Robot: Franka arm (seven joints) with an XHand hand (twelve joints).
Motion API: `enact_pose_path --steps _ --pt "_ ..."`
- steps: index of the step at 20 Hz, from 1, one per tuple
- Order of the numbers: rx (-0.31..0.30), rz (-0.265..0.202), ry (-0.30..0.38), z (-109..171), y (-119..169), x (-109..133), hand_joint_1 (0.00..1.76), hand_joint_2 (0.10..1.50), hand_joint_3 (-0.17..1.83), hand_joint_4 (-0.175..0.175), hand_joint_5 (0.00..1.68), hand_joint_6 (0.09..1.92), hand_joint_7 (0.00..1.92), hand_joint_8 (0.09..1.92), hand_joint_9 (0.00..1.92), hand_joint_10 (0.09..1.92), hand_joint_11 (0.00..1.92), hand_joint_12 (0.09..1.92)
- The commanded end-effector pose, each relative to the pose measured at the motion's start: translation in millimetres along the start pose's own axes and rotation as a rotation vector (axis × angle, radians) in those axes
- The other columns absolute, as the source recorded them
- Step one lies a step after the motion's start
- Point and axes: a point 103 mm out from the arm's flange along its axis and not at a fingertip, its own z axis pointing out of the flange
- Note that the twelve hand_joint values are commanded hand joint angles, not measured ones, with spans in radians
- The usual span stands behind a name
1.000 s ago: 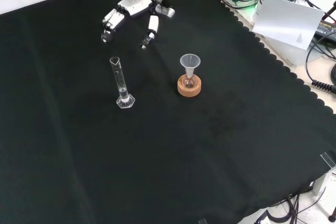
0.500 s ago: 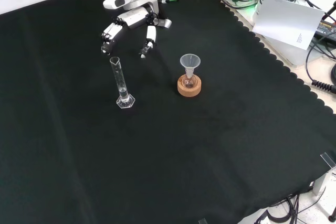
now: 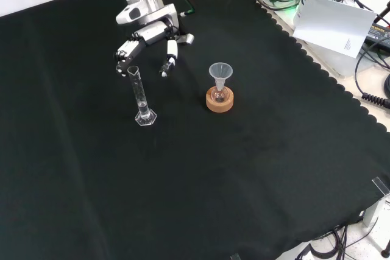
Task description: Pick up the graduated cylinder.
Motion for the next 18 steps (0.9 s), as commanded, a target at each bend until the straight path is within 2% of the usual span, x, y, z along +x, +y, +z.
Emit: enact_pose_path --steps 1,7,18 --pt "-0.018 -0.038 0.112 21 9 0 0.86 0.68 0.58 -0.047 0.39 0.09 0.30 0.64 0.50 0.60 0.26 1.34" --pt "-0.024 -0.075 0.177 35 15 2 0.88 0.68 0.58 -0.046 0.43 0.09 0.32 0.65 0.51 0.60 0.27 1.33" --pt "-0.081 -0.091 0.288 54 28 -5 0.88 0.68 0.58 -0.037 0.48 0.09 0.37 0.66 0.56 0.60 0.29 1.33"
